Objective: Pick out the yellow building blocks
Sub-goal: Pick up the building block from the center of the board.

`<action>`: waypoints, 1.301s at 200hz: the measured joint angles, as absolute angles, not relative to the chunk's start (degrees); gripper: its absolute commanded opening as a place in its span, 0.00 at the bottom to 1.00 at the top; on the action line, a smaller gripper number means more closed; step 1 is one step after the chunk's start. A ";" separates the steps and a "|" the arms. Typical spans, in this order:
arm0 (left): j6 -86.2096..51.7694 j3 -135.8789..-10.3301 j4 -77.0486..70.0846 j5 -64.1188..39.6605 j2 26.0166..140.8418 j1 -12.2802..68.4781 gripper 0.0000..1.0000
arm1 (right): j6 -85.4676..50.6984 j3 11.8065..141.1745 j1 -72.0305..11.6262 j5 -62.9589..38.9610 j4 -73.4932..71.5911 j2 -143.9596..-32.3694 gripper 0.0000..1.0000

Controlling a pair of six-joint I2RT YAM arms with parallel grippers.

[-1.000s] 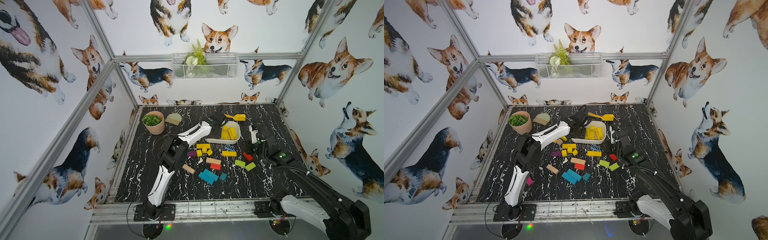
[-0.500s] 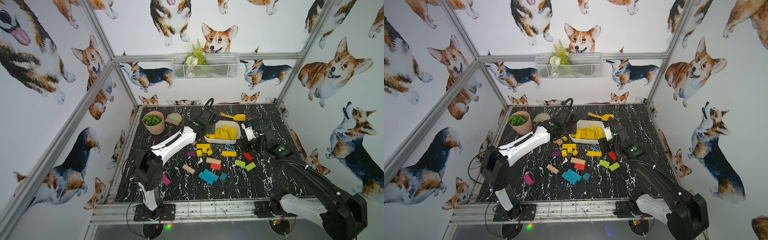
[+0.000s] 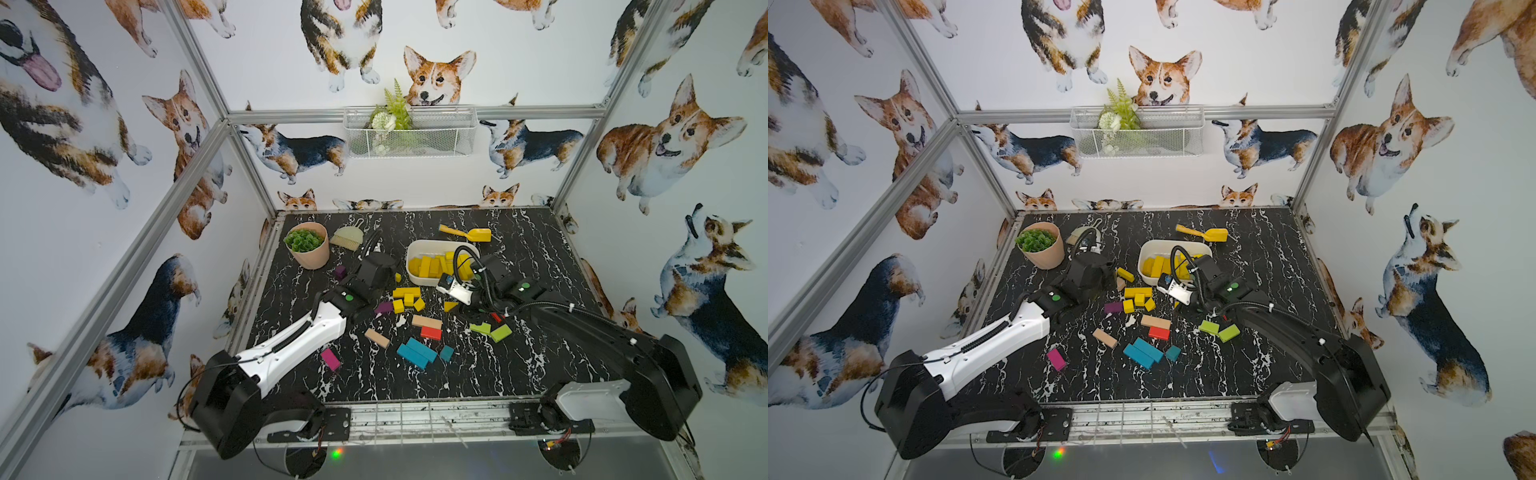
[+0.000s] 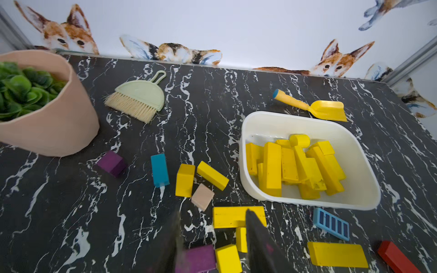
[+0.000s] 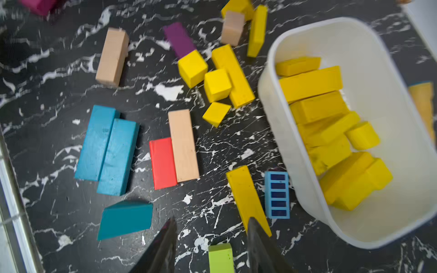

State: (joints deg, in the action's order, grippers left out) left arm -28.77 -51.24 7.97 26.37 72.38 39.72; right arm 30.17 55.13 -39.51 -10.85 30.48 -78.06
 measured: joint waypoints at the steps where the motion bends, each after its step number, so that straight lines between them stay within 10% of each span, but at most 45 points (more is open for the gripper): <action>1: -28.93 -50.87 7.77 26.48 72.10 39.70 0.47 | 30.59 55.37 -39.64 -10.68 30.74 -78.59 0.49; 260: -34.76 -42.74 6.85 28.77 62.81 36.40 0.47 | 49.30 70.91 -38.59 0.58 36.18 -107.13 0.41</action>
State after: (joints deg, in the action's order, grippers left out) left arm -34.76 -42.74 6.85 28.77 62.81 36.40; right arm 49.30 70.91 -38.59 0.58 36.18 -107.13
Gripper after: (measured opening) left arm 0.474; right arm 0.419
